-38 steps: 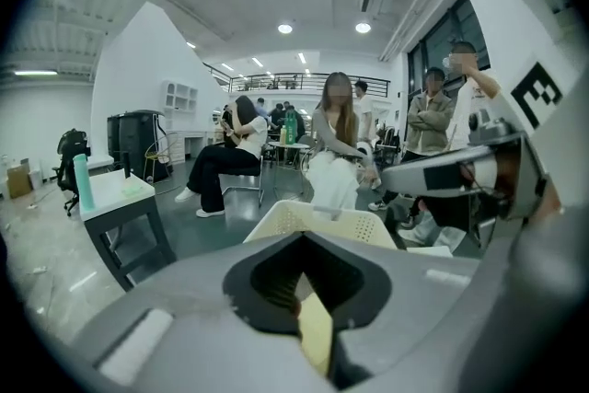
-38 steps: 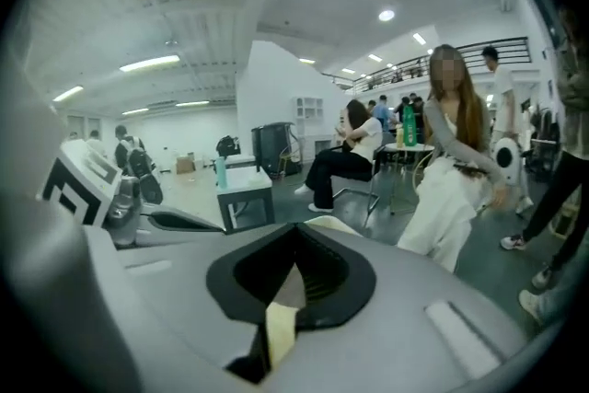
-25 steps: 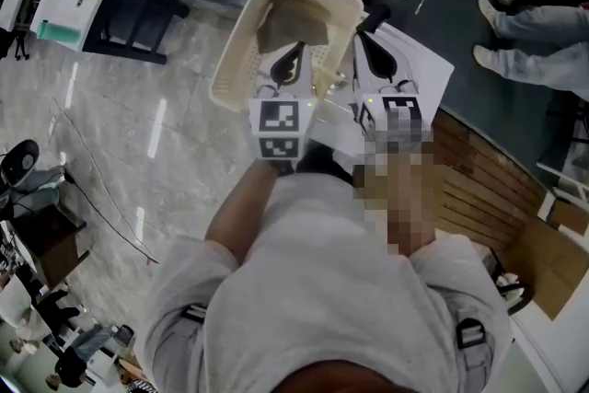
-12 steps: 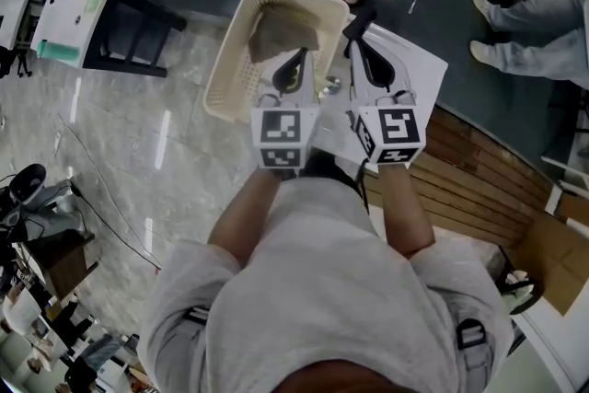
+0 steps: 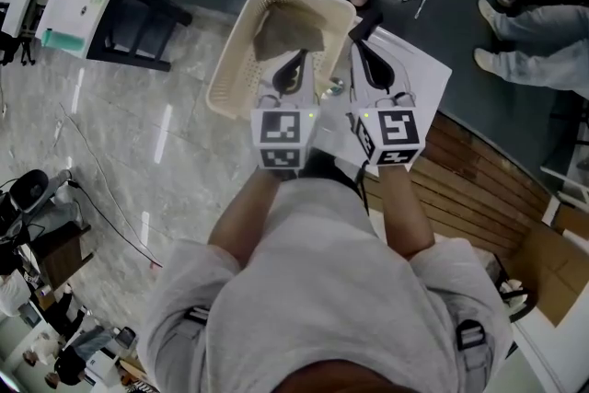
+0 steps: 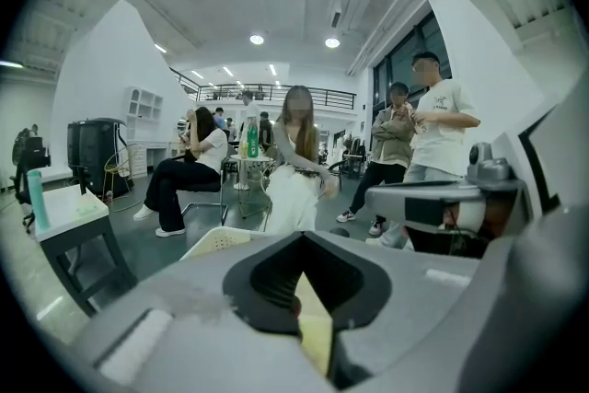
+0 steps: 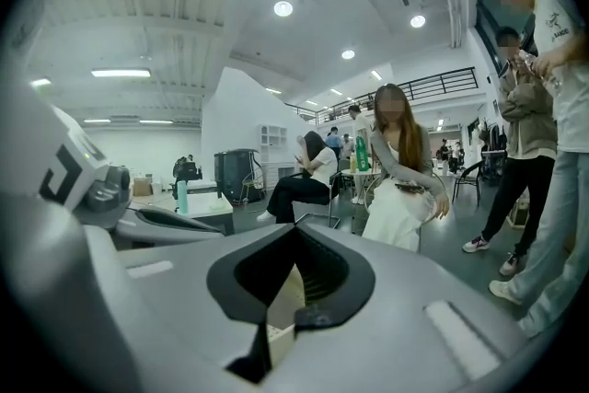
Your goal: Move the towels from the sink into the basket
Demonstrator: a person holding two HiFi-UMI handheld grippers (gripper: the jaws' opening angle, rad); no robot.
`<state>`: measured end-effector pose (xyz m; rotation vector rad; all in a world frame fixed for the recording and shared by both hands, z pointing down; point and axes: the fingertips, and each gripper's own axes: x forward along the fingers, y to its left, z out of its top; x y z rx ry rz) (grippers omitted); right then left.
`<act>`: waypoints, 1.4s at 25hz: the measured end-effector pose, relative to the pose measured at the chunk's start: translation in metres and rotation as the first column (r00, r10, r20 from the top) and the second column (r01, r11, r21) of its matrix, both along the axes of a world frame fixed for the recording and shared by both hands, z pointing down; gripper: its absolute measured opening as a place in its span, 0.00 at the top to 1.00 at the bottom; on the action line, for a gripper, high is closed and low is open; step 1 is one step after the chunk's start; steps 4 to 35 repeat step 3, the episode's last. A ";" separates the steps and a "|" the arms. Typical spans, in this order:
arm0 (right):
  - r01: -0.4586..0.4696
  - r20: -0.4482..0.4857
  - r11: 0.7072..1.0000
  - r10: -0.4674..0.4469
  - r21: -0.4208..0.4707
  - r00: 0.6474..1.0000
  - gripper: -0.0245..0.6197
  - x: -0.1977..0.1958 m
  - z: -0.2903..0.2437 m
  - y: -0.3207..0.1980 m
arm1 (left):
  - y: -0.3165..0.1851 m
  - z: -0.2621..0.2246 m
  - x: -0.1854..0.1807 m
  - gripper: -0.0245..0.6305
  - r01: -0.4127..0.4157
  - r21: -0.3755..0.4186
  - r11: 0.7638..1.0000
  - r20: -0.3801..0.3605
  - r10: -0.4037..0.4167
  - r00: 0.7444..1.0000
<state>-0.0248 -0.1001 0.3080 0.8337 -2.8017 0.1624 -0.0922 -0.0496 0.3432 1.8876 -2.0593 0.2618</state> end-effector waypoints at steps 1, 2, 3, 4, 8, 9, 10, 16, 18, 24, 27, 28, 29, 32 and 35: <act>0.003 0.000 1.000 -0.003 0.000 1.000 0.95 -0.001 0.000 0.001 | 0.001 0.000 -0.001 0.93 0.002 -0.001 1.000 0.000 -0.002 1.000; 0.006 -0.001 1.000 -0.006 0.000 1.000 0.95 -0.001 0.001 0.001 | 0.002 0.001 -0.002 0.93 0.004 -0.002 1.000 -0.001 -0.004 1.000; 0.009 -0.001 1.000 -0.009 0.000 1.000 0.95 -0.002 0.001 0.002 | 0.003 0.001 -0.003 0.93 0.006 -0.004 1.000 -0.001 -0.006 1.000; 0.009 -0.001 1.000 -0.009 0.000 1.000 0.95 -0.002 0.001 0.002 | 0.003 0.001 -0.003 0.93 0.006 -0.004 1.000 -0.001 -0.006 1.000; 0.009 -0.001 1.000 -0.009 0.000 1.000 0.95 -0.002 0.001 0.002 | 0.003 0.001 -0.003 0.93 0.006 -0.004 1.000 -0.001 -0.006 1.000; 0.009 -0.001 1.000 -0.009 0.000 1.000 0.95 -0.002 0.001 0.002 | 0.003 0.001 -0.003 0.93 0.006 -0.004 1.000 -0.001 -0.006 1.000; 0.009 -0.001 1.000 -0.009 0.000 1.000 0.95 -0.002 0.001 0.002 | 0.003 0.001 -0.003 0.93 0.006 -0.004 1.000 -0.001 -0.006 1.000; 0.009 -0.001 1.000 -0.009 0.000 1.000 0.95 -0.002 0.001 0.002 | 0.003 0.001 -0.003 0.93 0.006 -0.004 1.000 -0.001 -0.006 1.000; 0.009 -0.001 1.000 -0.009 0.000 1.000 0.95 -0.002 0.001 0.002 | 0.003 0.001 -0.003 0.93 0.006 -0.004 1.000 -0.001 -0.006 1.000; 0.009 -0.001 1.000 -0.009 0.000 1.000 0.95 -0.002 0.001 0.002 | 0.003 0.001 -0.003 0.93 0.006 -0.004 1.000 -0.001 -0.006 1.000; 0.009 -0.001 1.000 -0.009 0.000 1.000 0.95 -0.002 0.001 0.002 | 0.003 0.001 -0.003 0.93 0.006 -0.004 1.000 -0.001 -0.006 1.000; 0.009 -0.001 1.000 -0.009 0.000 1.000 0.95 -0.002 0.001 0.002 | 0.003 0.001 -0.003 0.93 0.006 -0.004 1.000 -0.001 -0.006 1.000; 0.009 -0.001 1.000 -0.009 0.000 1.000 0.95 -0.002 0.001 0.002 | 0.003 0.001 -0.003 0.93 0.006 -0.004 1.000 -0.001 -0.006 1.000; 0.009 -0.001 1.000 -0.009 0.000 1.000 0.95 -0.002 0.001 0.002 | 0.003 0.001 -0.003 0.93 0.006 -0.004 1.000 -0.001 -0.006 1.000; 0.009 -0.001 1.000 -0.009 0.000 1.000 0.95 -0.002 0.001 0.002 | 0.003 0.001 -0.003 0.93 0.006 -0.004 1.000 -0.001 -0.006 1.000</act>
